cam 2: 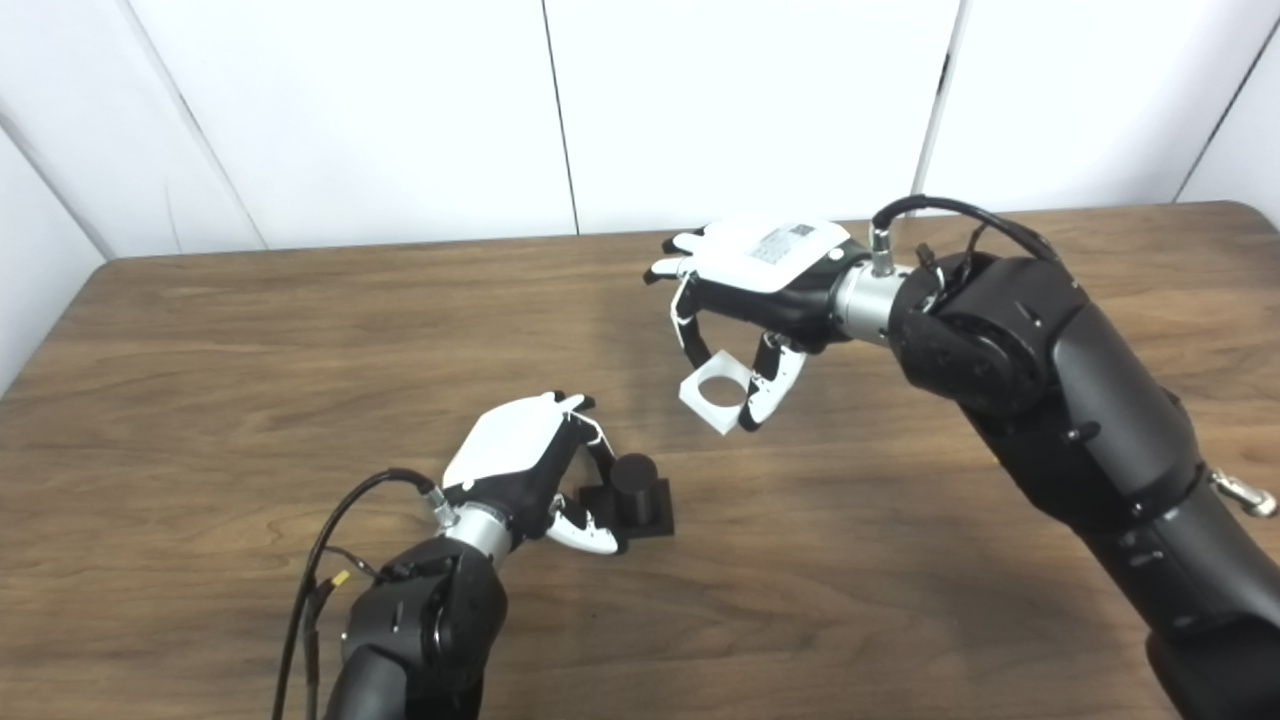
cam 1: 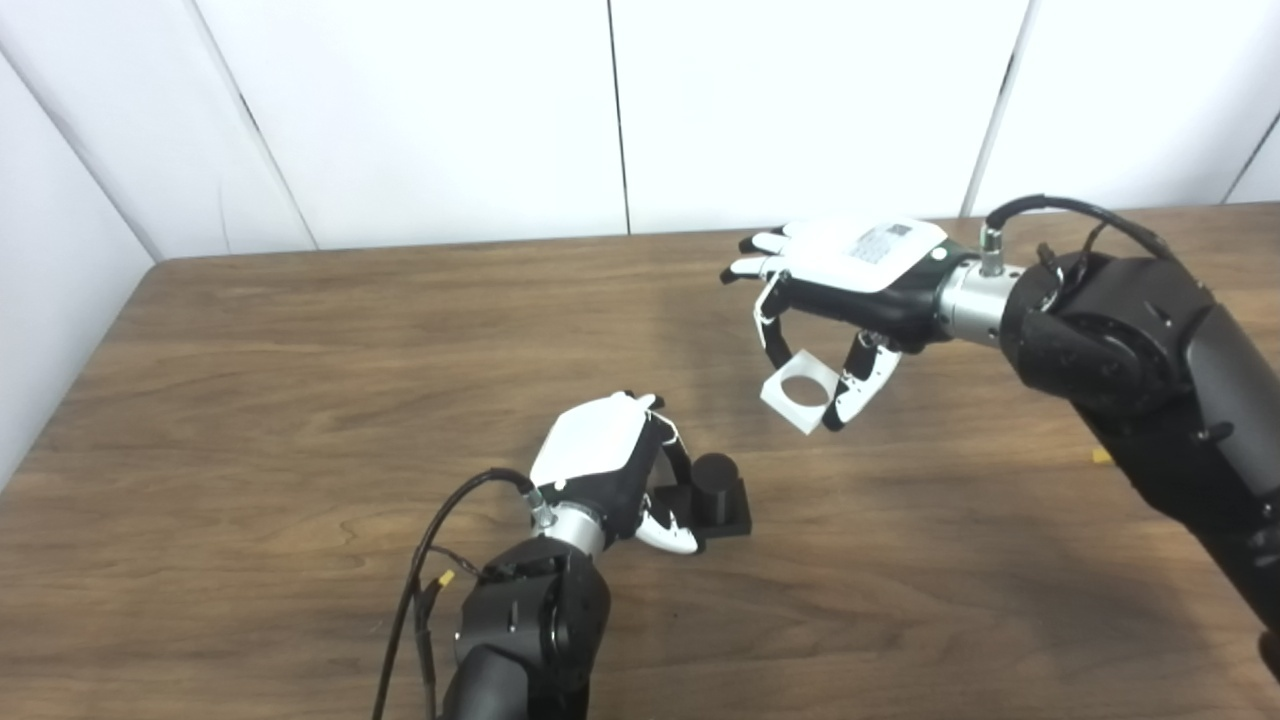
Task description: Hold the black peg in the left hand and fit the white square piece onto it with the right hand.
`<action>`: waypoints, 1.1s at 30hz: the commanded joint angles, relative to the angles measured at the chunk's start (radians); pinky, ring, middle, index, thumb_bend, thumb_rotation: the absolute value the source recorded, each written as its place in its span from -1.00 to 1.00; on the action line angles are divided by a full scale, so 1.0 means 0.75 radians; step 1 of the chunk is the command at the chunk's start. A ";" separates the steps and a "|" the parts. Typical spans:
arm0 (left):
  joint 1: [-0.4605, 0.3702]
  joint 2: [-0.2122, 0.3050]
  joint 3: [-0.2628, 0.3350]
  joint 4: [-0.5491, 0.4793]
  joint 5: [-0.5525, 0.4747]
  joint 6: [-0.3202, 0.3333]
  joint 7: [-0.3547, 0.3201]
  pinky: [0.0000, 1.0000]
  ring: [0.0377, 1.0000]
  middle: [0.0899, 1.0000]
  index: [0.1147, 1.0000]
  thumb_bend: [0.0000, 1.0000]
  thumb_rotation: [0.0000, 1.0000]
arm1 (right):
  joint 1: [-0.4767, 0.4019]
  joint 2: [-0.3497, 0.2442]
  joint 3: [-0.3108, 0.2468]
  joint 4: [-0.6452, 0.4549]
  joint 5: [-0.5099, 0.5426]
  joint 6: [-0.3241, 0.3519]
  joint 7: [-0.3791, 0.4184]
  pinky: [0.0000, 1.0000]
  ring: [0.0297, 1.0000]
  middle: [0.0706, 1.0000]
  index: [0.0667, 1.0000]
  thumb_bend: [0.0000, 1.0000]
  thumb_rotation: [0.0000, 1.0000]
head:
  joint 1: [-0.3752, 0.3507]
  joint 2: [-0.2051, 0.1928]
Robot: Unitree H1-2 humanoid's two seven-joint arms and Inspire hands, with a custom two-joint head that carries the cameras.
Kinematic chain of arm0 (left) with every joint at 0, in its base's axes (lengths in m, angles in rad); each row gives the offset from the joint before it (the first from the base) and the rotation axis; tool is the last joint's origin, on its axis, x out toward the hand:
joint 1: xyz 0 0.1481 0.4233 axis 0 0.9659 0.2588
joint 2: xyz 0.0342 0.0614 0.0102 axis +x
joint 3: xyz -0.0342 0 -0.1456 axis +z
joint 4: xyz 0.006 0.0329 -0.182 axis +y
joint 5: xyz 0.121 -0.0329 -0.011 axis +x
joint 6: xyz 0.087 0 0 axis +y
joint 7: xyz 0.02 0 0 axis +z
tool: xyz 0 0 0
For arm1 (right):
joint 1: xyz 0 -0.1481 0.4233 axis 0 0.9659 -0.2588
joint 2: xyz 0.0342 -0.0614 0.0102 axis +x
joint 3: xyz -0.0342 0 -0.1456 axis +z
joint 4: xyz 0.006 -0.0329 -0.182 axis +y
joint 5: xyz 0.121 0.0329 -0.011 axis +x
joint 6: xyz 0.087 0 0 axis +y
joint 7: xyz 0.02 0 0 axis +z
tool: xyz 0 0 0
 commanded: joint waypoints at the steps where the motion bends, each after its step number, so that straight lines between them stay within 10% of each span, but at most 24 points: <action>1: -0.018 0.007 0.001 0.029 0.008 -0.003 0.012 1.00 1.00 0.89 -0.18 0.05 -0.88 | -0.058 0.018 -0.016 -0.050 0.003 0.011 -0.006 1.00 1.00 0.89 -0.09 0.05 -0.69 | 0.001 0.001; 33: -0.032 0.004 0.004 0.029 0.014 0.010 -0.020 1.00 1.00 0.92 -0.17 0.05 -0.88 | -0.030 0.123 0.039 -0.079 -0.017 -0.007 0.013 1.00 1.00 0.90 -0.09 0.05 -0.69 | -0.001 0.009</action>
